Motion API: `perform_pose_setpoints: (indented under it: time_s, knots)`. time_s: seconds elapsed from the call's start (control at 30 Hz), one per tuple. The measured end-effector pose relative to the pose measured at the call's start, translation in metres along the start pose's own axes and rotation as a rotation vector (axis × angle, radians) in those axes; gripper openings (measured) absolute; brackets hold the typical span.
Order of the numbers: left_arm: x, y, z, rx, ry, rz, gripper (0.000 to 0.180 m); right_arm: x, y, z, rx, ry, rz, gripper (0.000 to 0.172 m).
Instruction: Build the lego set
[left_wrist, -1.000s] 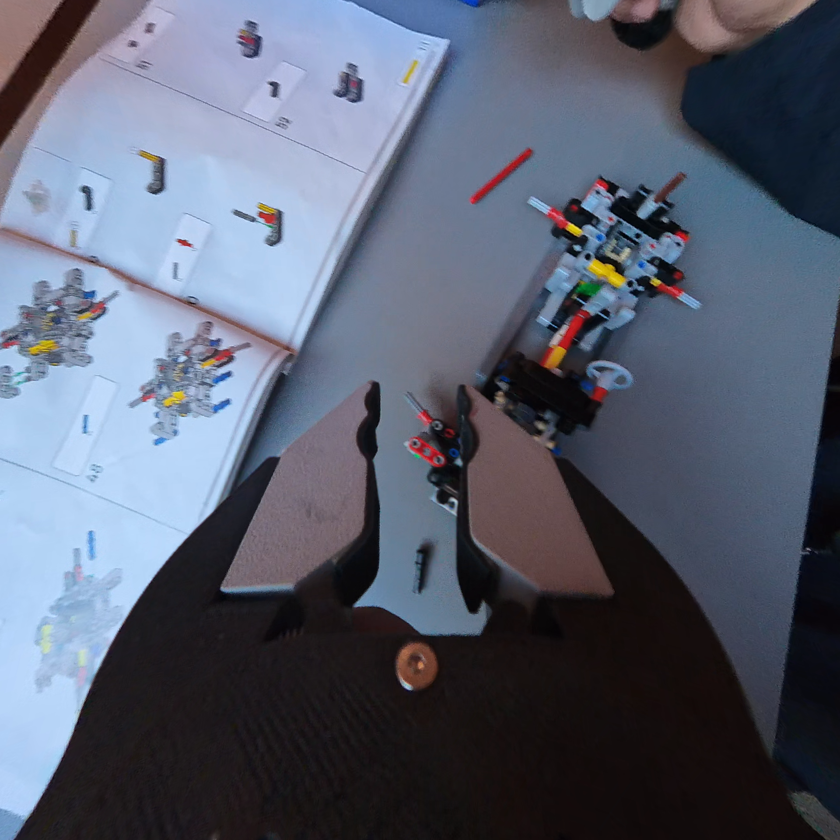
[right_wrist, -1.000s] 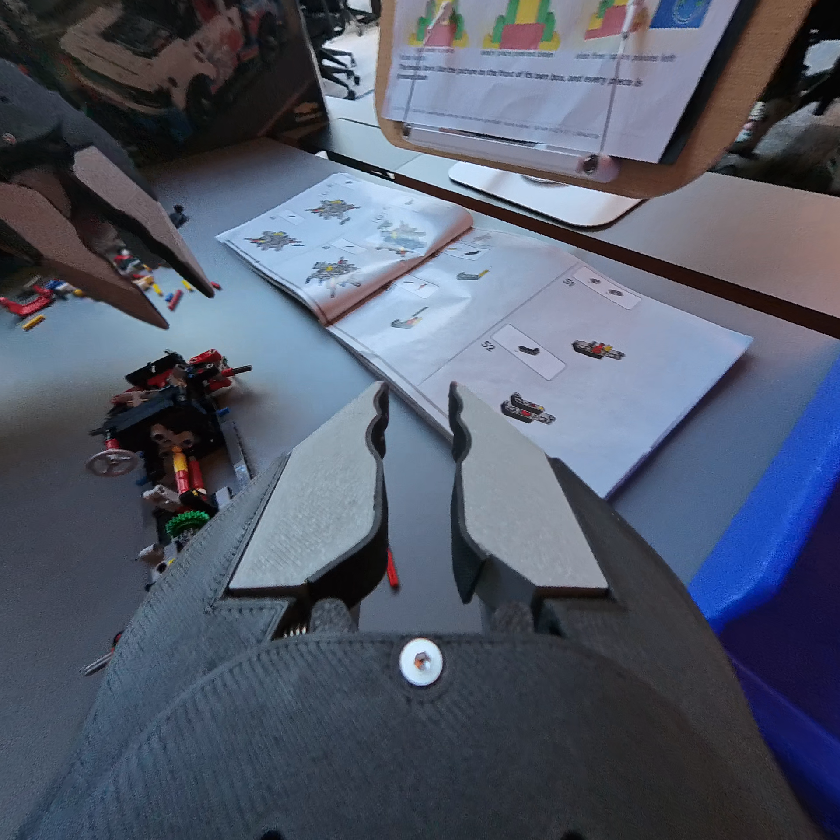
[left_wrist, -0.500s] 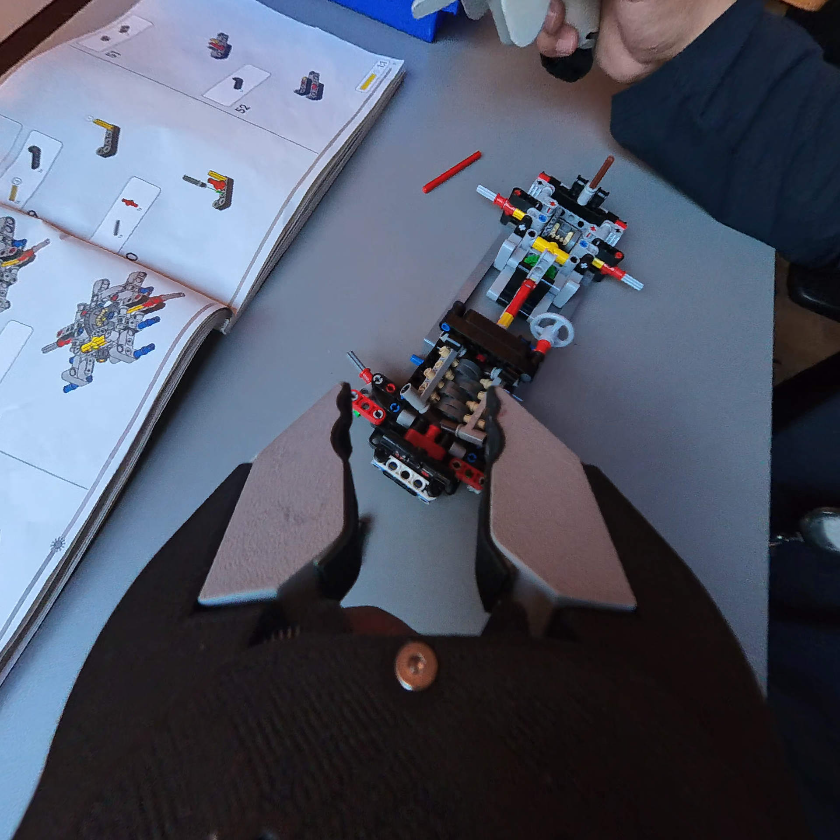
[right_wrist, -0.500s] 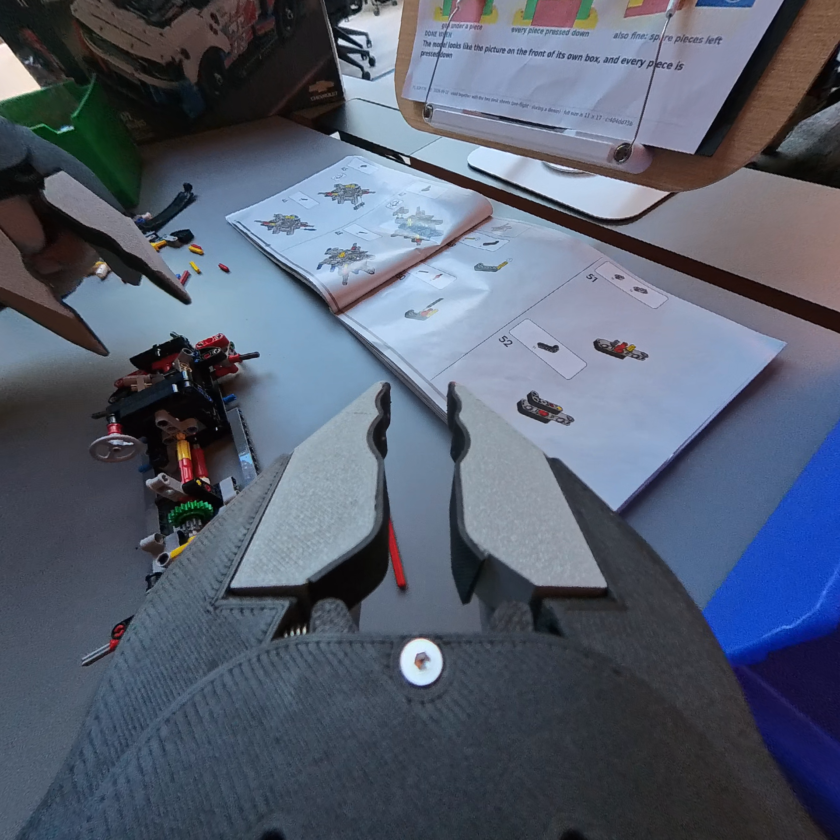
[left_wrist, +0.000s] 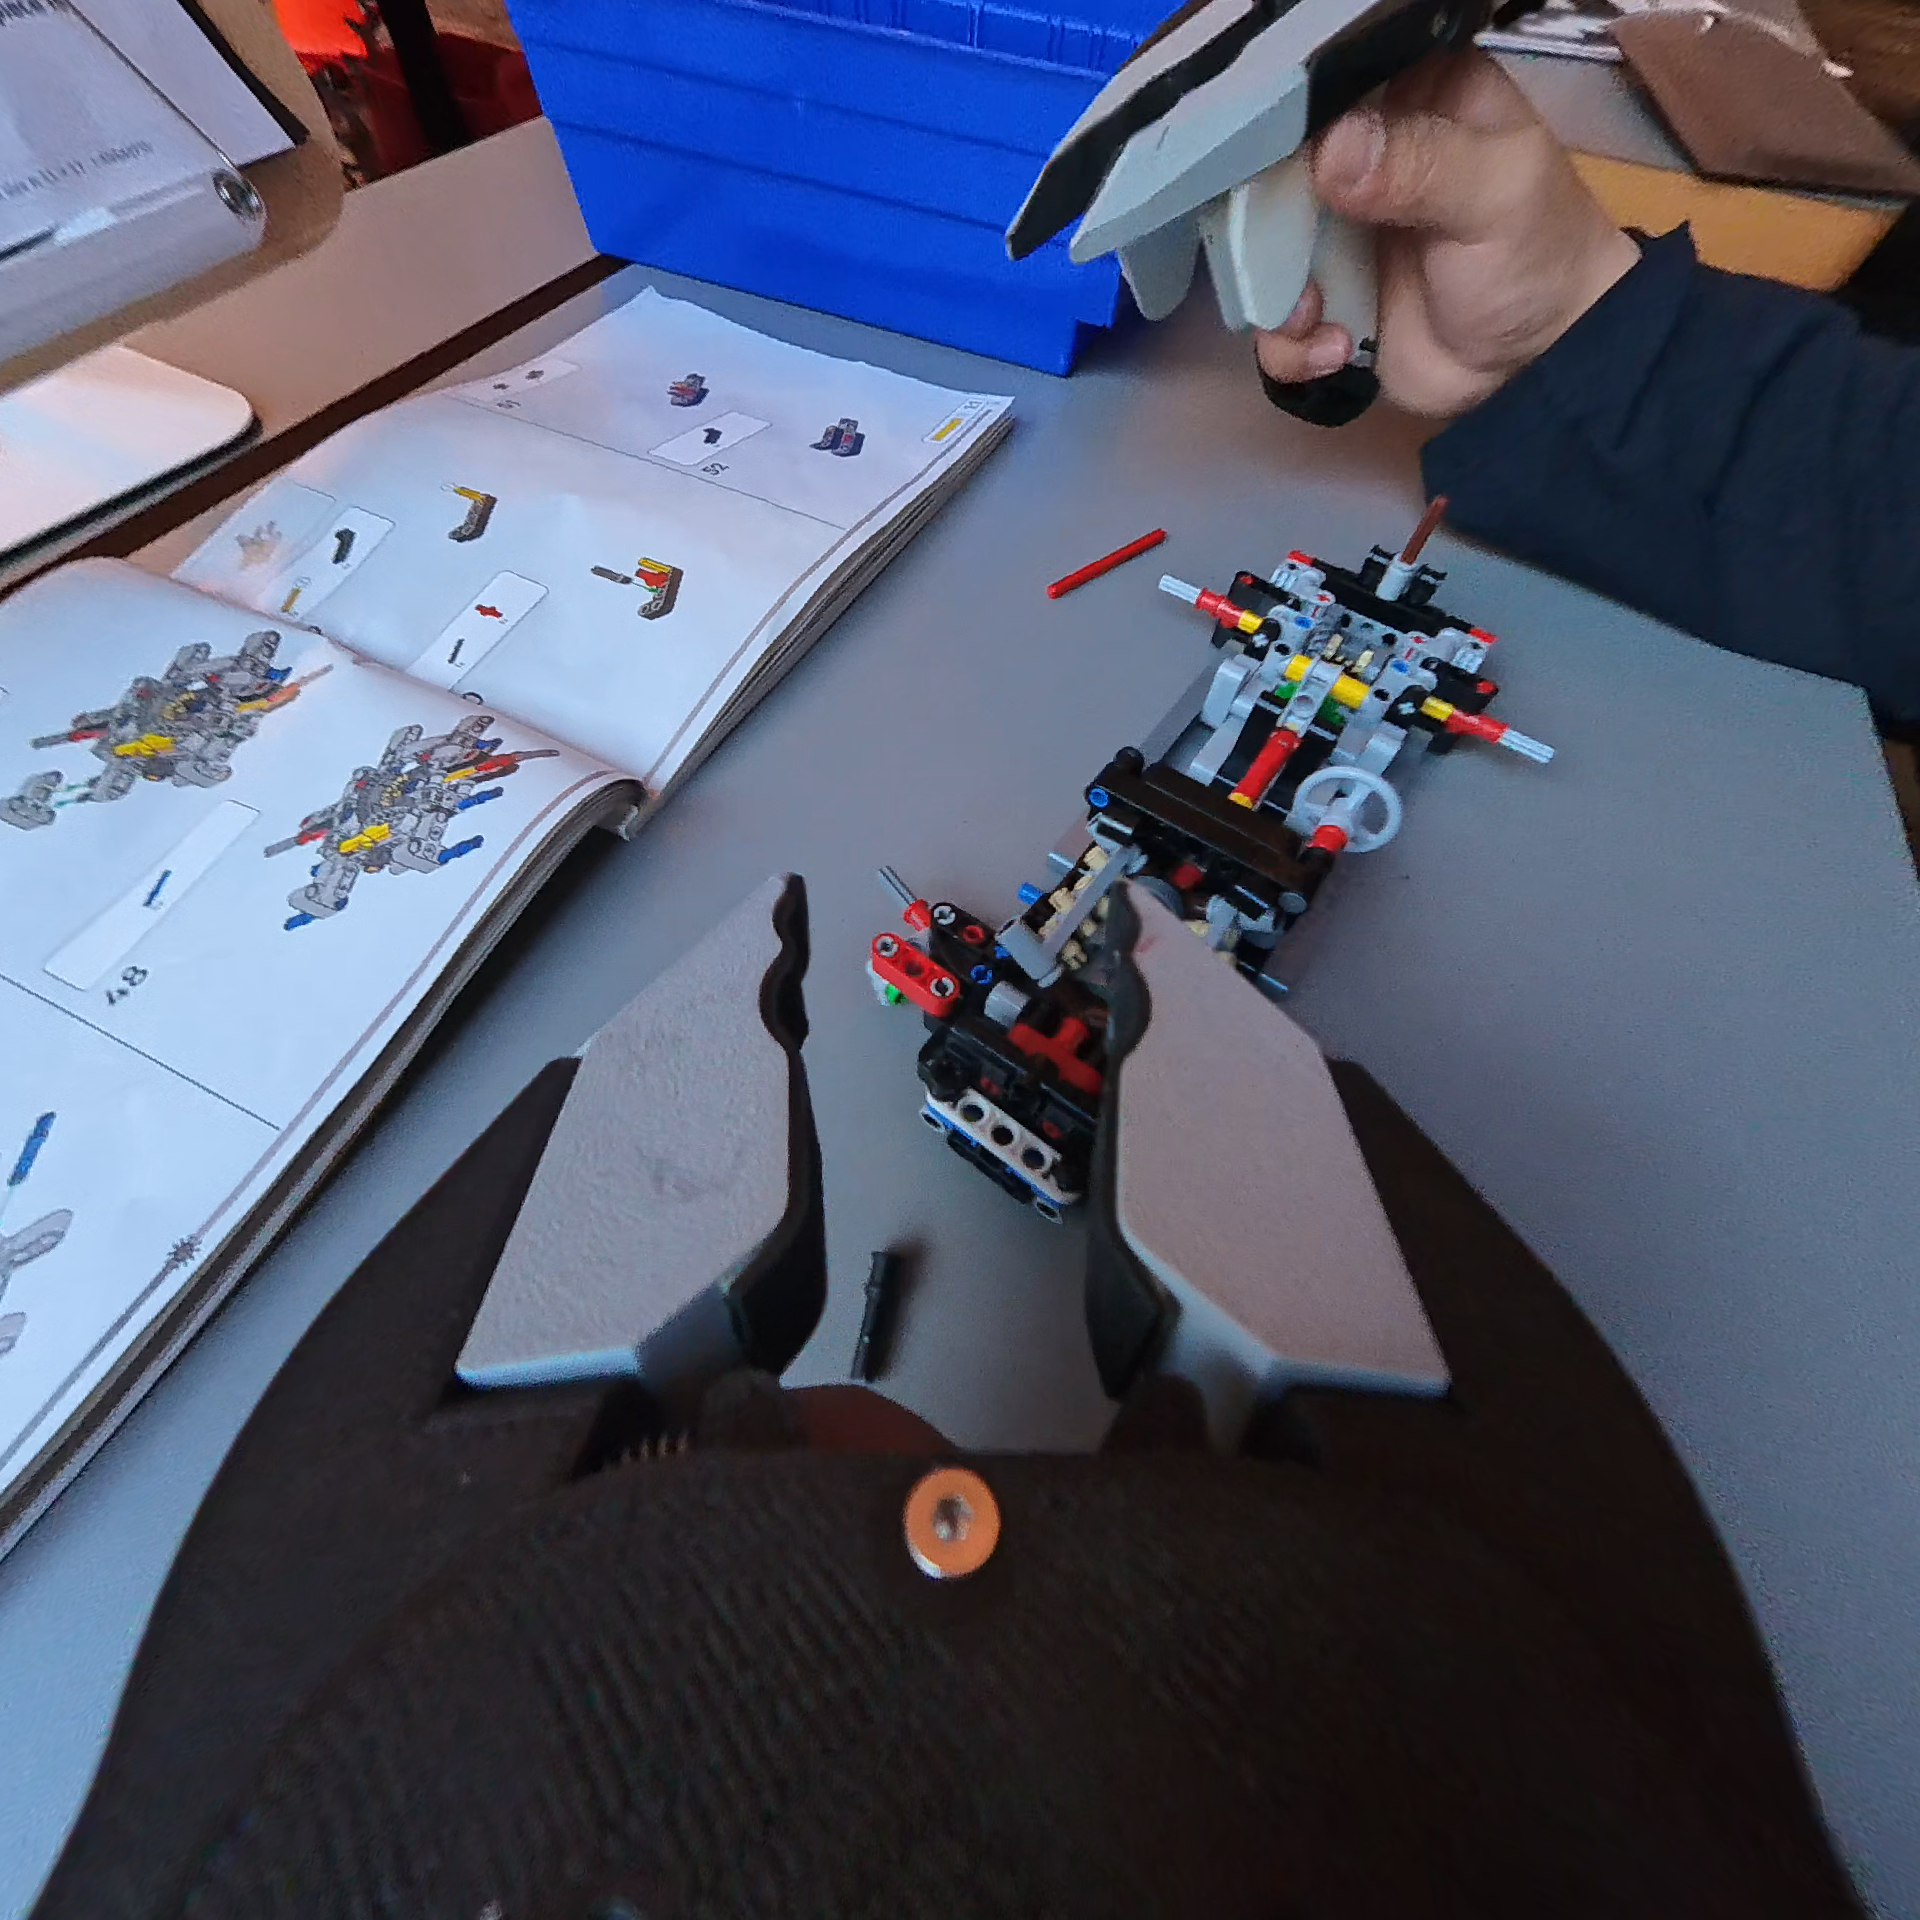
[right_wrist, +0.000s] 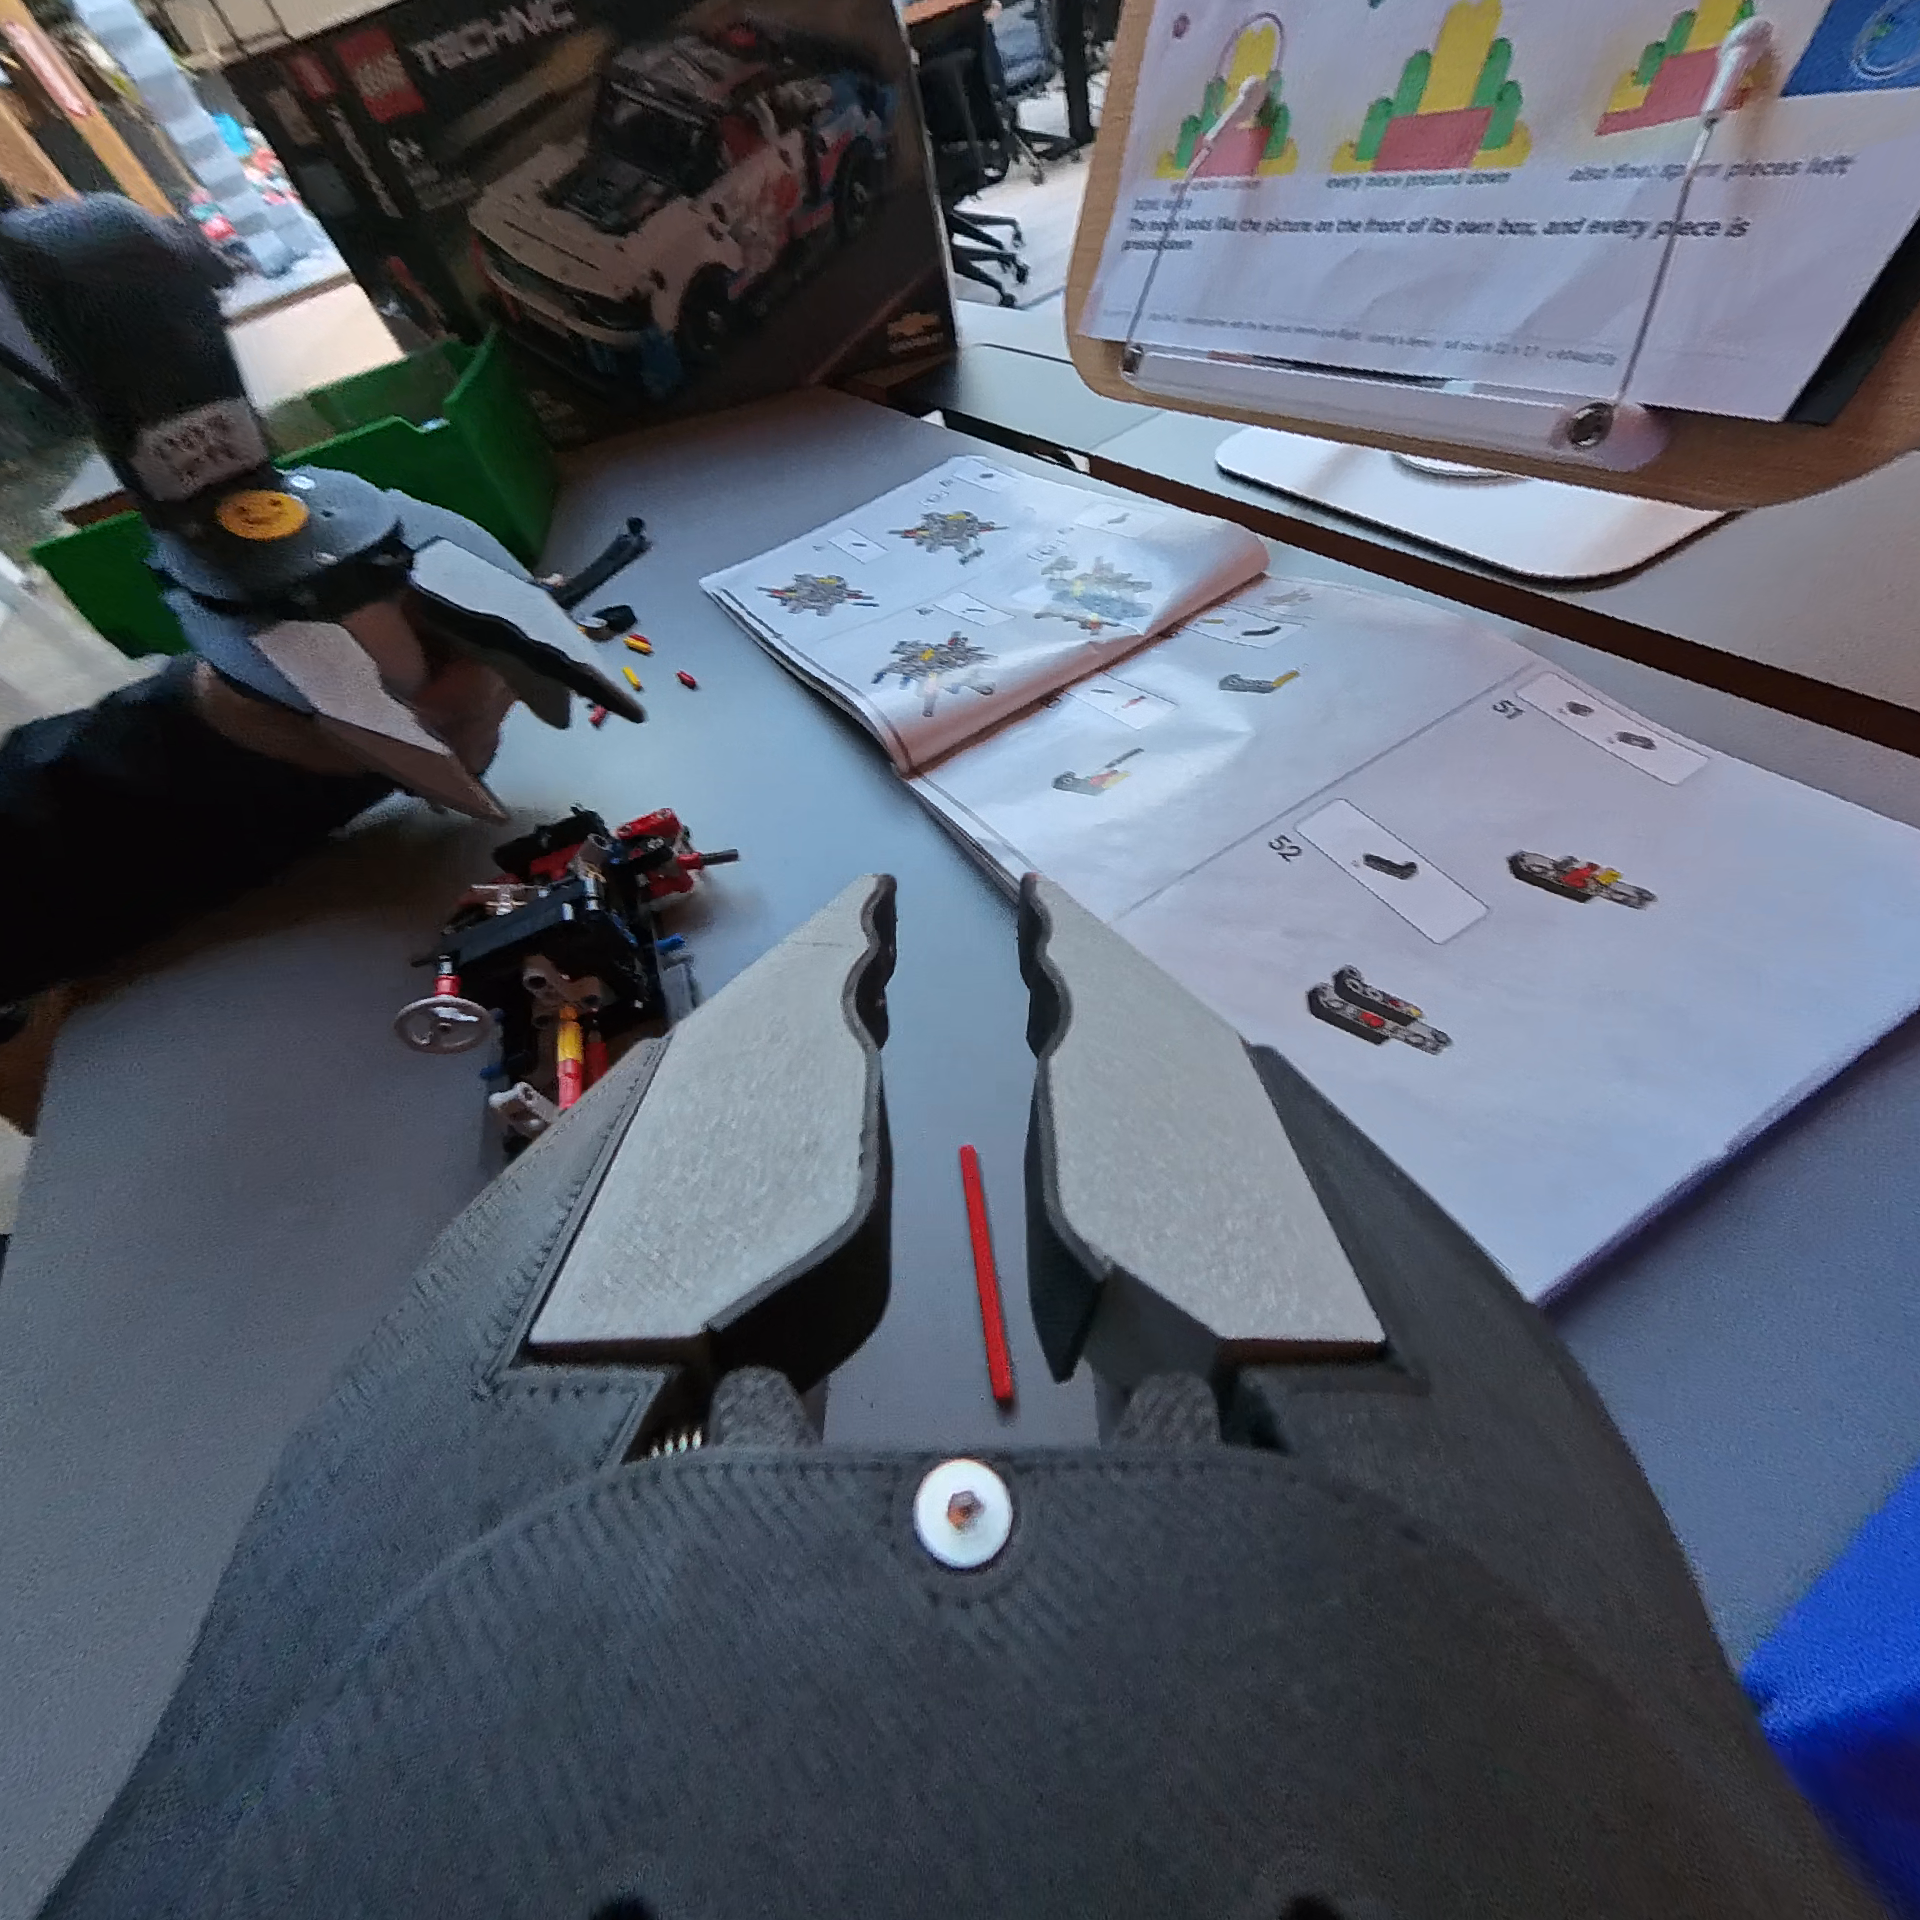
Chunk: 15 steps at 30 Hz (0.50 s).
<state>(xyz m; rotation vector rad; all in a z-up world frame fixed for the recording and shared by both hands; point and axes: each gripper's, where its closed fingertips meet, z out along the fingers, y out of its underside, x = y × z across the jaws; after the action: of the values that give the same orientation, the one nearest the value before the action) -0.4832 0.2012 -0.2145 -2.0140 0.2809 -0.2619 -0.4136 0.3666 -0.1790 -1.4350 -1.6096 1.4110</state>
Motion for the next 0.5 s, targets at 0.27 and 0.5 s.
perform_pose_setpoints:
  time_s: [0.27, 0.5]
  knots:
    - [-0.003, 0.012, 0.005, -0.017, 0.037, -0.051, 0.052, -0.031, 0.002, 0.005, -0.028, -0.157, -0.043, 0.022]
    - [-0.009, 0.01, 0.005, -0.003, 0.009, -0.084, 0.051, -0.04, 0.014, 0.014, -0.088, -0.204, -0.04, 0.024]
